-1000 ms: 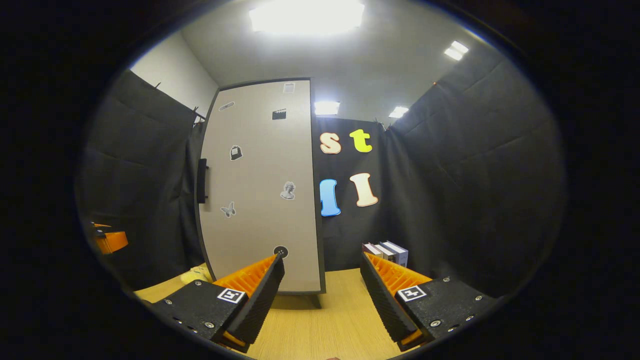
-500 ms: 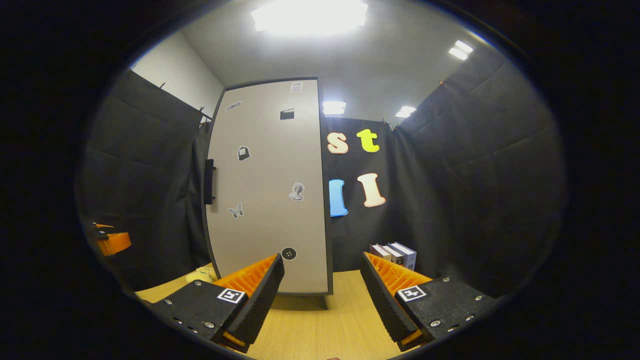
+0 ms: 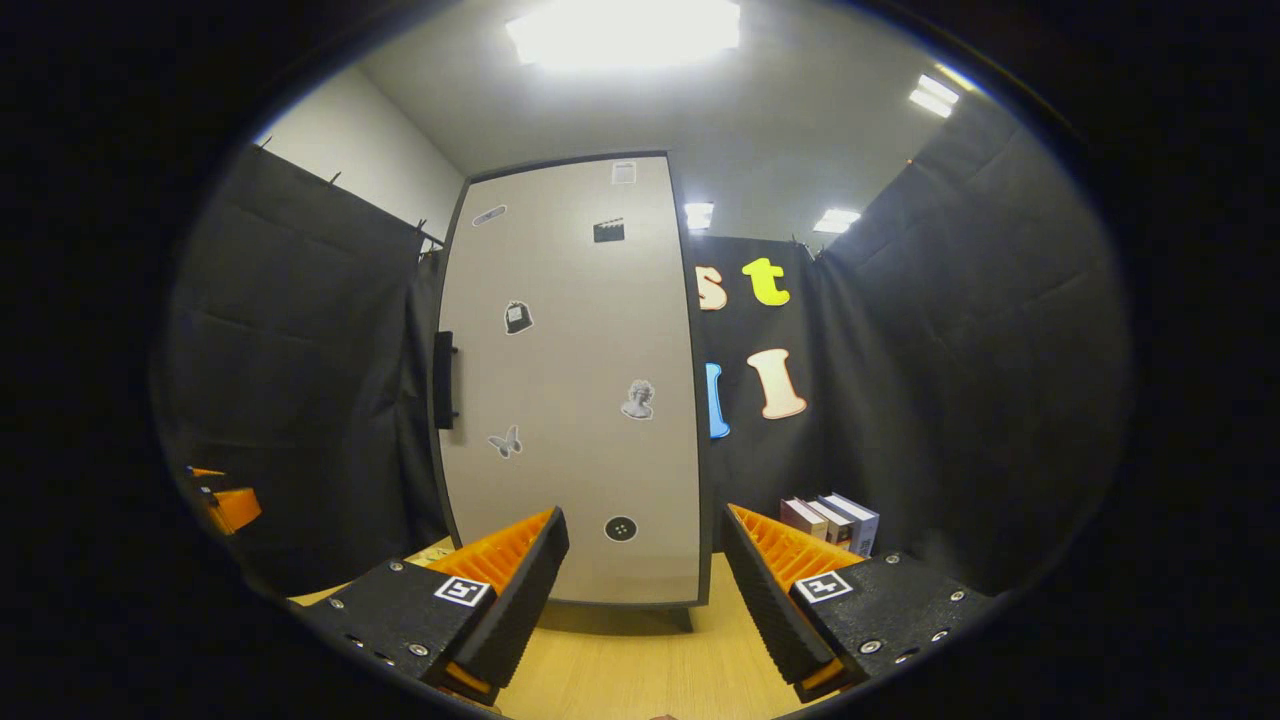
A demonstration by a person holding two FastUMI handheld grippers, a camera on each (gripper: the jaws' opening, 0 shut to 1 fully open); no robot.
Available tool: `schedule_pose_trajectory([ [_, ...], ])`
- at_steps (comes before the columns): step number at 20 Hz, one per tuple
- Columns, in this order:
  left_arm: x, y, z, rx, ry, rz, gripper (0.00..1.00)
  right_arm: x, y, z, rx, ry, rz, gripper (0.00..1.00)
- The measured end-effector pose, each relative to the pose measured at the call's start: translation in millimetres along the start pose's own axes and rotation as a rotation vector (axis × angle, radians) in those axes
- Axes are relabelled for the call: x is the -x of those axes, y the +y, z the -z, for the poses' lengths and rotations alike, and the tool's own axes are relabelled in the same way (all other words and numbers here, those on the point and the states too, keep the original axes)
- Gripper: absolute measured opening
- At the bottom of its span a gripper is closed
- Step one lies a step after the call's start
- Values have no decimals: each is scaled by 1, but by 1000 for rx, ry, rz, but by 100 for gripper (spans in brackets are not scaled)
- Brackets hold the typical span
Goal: Open the cabinet door with the right hand, grasp the bottle in the cabinet with the left hand and place it on the coaster, then close the cabinet door with the right hand.
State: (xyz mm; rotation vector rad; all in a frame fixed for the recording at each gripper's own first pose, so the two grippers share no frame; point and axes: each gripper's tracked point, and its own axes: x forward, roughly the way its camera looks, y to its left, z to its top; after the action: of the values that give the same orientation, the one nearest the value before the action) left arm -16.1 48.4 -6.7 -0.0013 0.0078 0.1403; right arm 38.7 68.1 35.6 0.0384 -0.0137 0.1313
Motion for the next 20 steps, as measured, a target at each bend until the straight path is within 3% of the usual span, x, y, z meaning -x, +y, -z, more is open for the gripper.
schedule_pose_trajectory([
  [11,26,79,-5,-10,2,-136,82,-65,77,-39,-50,-40,-126,94],
  [20,46,134,-2,-21,7,-220,82,-128,163,-58,-79,-43,-225,94],
])
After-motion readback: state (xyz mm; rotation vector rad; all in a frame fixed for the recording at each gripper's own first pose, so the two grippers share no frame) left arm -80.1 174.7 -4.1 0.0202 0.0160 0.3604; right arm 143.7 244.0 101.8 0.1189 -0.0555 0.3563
